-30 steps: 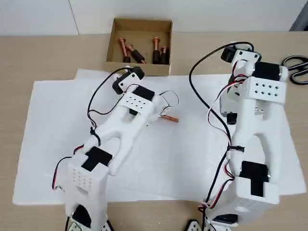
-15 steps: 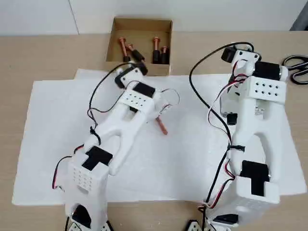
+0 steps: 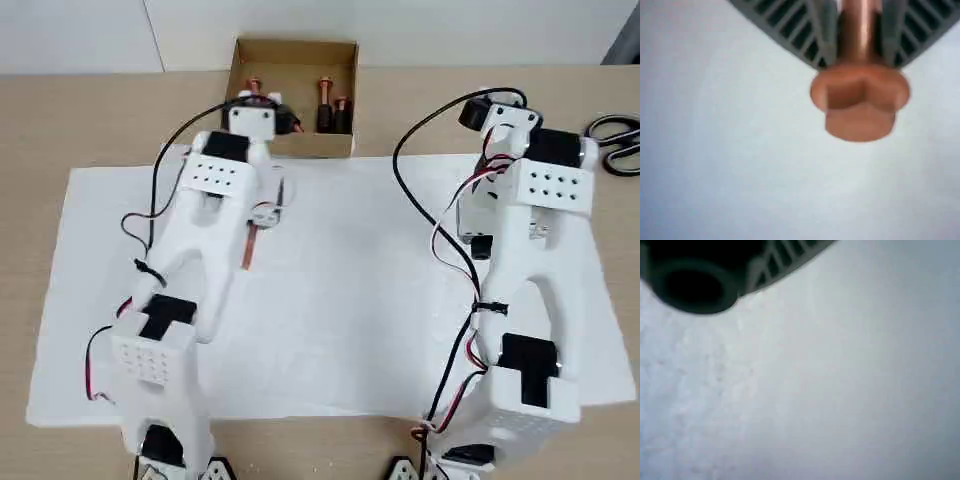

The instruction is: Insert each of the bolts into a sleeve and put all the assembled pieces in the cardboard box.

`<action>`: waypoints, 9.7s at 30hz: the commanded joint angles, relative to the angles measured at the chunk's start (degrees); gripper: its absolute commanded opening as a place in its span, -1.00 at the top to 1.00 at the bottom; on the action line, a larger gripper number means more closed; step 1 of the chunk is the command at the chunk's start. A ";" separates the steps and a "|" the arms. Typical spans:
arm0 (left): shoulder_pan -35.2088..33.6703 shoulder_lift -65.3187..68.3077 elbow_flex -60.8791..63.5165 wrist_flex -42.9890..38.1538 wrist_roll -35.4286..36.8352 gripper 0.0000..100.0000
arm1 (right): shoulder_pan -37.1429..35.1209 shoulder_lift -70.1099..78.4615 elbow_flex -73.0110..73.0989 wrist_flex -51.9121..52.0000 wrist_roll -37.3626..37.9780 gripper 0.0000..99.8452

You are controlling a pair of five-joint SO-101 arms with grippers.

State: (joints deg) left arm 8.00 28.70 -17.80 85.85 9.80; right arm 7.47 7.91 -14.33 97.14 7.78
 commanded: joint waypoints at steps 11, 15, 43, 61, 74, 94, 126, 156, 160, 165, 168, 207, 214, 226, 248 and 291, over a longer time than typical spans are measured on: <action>-2.73 -4.57 10.59 -11.16 -4.31 0.98 | 0.04 -0.66 -2.99 0.48 -0.18 0.99; -2.73 -4.57 11.30 -11.25 -4.40 0.87 | 0.04 -0.66 -2.99 0.48 -0.18 0.99; -4.48 -4.75 16.57 -17.05 -5.89 0.99 | 0.04 -0.40 -2.99 0.40 -0.18 0.99; -2.29 -19.78 13.23 -7.03 -4.75 0.99 | -6.37 -2.95 -3.34 0.48 0.35 0.99; -2.29 -37.54 13.58 3.96 -4.75 0.99 | -14.81 -36.97 3.69 1.01 0.18 0.99; 2.02 -41.58 13.67 10.81 -2.73 0.99 | -17.89 -87.43 51.96 -14.29 0.35 0.99; 13.89 -47.91 7.25 -7.03 7.30 0.99 | -28.18 -111.69 82.37 -35.74 -5.45 0.99; 24.35 -79.38 42.77 -34.55 10.37 0.99 | -32.92 -111.87 93.45 -54.02 -10.73 0.99; 24.35 -81.76 48.22 -38.33 10.37 0.99 | -34.15 -111.87 93.45 -53.93 -11.08 0.99; 24.35 -81.76 53.67 -46.07 10.37 0.99 | -34.77 -111.87 93.54 -53.67 -11.08 0.99; 24.44 -81.67 56.13 -49.67 10.37 0.99 | -34.77 -111.87 93.54 -53.58 -11.08 0.99; 26.81 -81.76 64.84 -59.78 15.74 0.99 | -36.26 -111.78 93.71 -53.58 -11.16 0.99; 27.69 -81.67 62.29 -55.03 15.74 0.99 | -36.26 -111.69 93.71 -53.58 -11.16 0.99; 27.78 -82.02 66.15 -55.03 11.16 0.99 | -36.18 -111.69 93.71 -53.58 -11.16 0.99; 27.96 -82.11 65.63 -45.71 6.86 0.99 | -36.18 -111.78 93.71 -53.58 -11.08 0.99; 22.95 -87.74 55.34 -26.37 3.87 0.67 | -34.86 -111.78 93.71 -53.49 -11.08 0.99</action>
State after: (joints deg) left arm 33.32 -56.31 40.57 59.21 13.93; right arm -27.69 -103.30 79.82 44.75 -2.86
